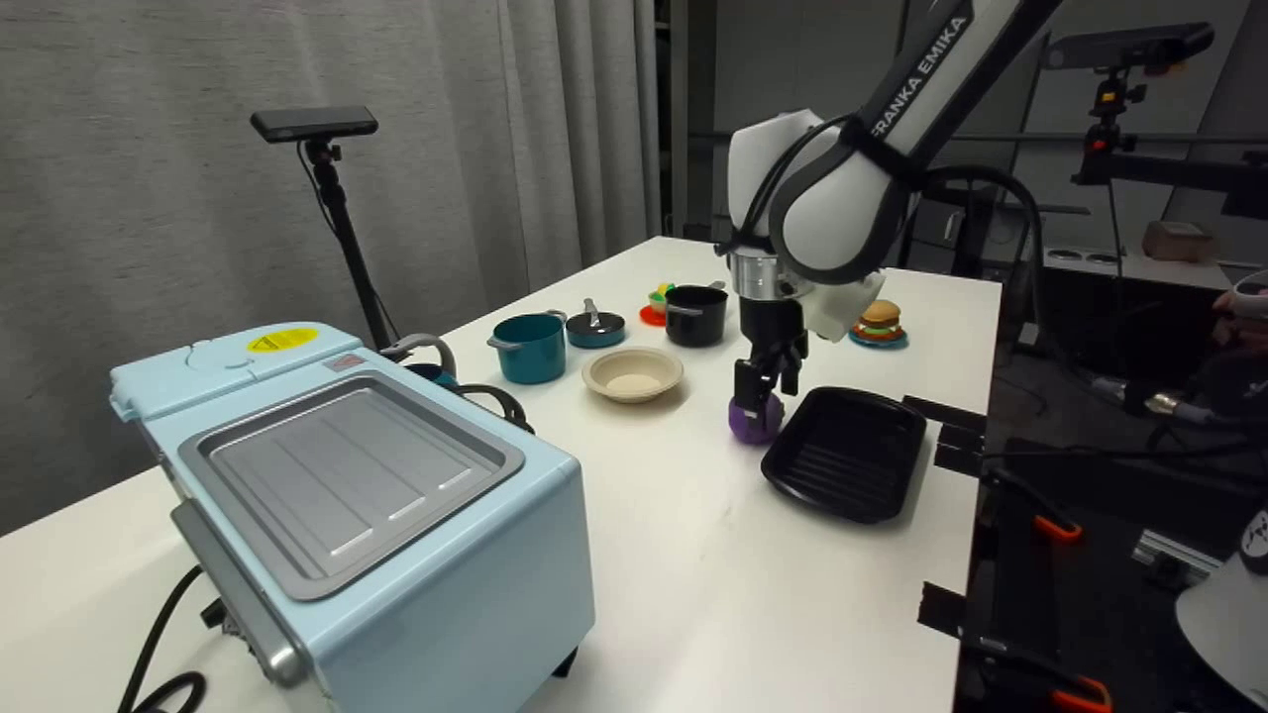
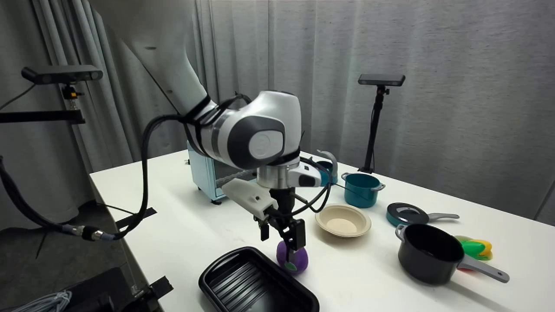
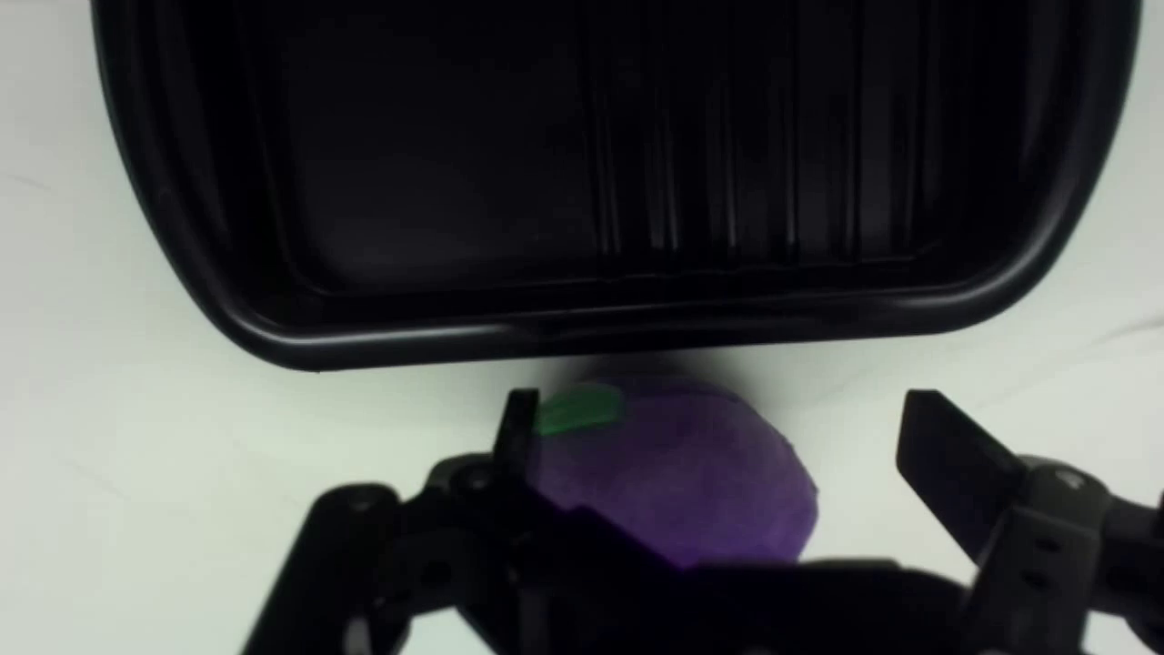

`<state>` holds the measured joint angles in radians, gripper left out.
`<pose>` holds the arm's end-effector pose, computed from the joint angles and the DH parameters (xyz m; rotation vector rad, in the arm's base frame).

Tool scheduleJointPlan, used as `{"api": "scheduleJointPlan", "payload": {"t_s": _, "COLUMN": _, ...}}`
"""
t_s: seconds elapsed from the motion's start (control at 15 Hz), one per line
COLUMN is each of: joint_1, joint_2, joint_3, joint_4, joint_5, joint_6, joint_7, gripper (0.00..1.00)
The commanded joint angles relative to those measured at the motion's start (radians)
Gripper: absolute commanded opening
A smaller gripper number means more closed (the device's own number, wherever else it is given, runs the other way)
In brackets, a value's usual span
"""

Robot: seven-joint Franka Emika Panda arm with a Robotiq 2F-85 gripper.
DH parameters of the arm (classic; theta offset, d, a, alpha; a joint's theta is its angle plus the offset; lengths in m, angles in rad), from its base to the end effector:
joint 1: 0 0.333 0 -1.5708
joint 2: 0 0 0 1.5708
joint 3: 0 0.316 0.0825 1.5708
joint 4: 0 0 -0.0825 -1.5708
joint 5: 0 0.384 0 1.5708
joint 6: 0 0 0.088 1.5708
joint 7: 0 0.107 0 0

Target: Put the purple plushie in the white bowl

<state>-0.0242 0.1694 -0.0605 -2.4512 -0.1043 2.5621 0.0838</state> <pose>0.4772 -0.0396 0.2267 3.0732 -0.1214 -0.0901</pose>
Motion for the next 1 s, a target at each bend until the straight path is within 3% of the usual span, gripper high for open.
{"api": "scheduleJointPlan", "payload": {"t_s": 0.0, "joint_1": 0.018, "joint_2": 0.129, "joint_3": -0.041, "joint_4": 0.085, "joint_5": -0.112, "joint_6": 0.052, "joint_7": 0.090, "gripper": 1.00}}
{"api": "scheduleJointPlan", "payload": {"t_s": 0.07, "joint_1": 0.024, "joint_2": 0.155, "joint_3": -0.050, "joint_4": 0.105, "joint_5": -0.129, "joint_6": 0.059, "joint_7": 0.105, "gripper": 1.00}}
{"api": "scheduleJointPlan", "payload": {"t_s": 0.2, "joint_1": 0.033, "joint_2": 0.195, "joint_3": -0.065, "joint_4": 0.147, "joint_5": -0.148, "joint_6": 0.065, "joint_7": 0.117, "gripper": 0.74}}
{"api": "scheduleJointPlan", "payload": {"t_s": 0.67, "joint_1": 0.026, "joint_2": 0.143, "joint_3": -0.049, "joint_4": 0.237, "joint_5": -0.099, "joint_6": -0.041, "joint_7": 0.081, "gripper": 0.22}}
{"api": "scheduleJointPlan", "payload": {"t_s": 0.8, "joint_1": 0.017, "joint_2": 0.105, "joint_3": -0.031, "joint_4": 0.280, "joint_5": -0.062, "joint_6": -0.134, "joint_7": 0.064, "gripper": 0.11}}
{"api": "scheduleJointPlan", "payload": {"t_s": 0.93, "joint_1": 0.006, "joint_2": 0.082, "joint_3": -0.009, "joint_4": 0.350, "joint_5": -0.008, "joint_6": -0.235, "joint_7": 0.041, "gripper": 0.09}}
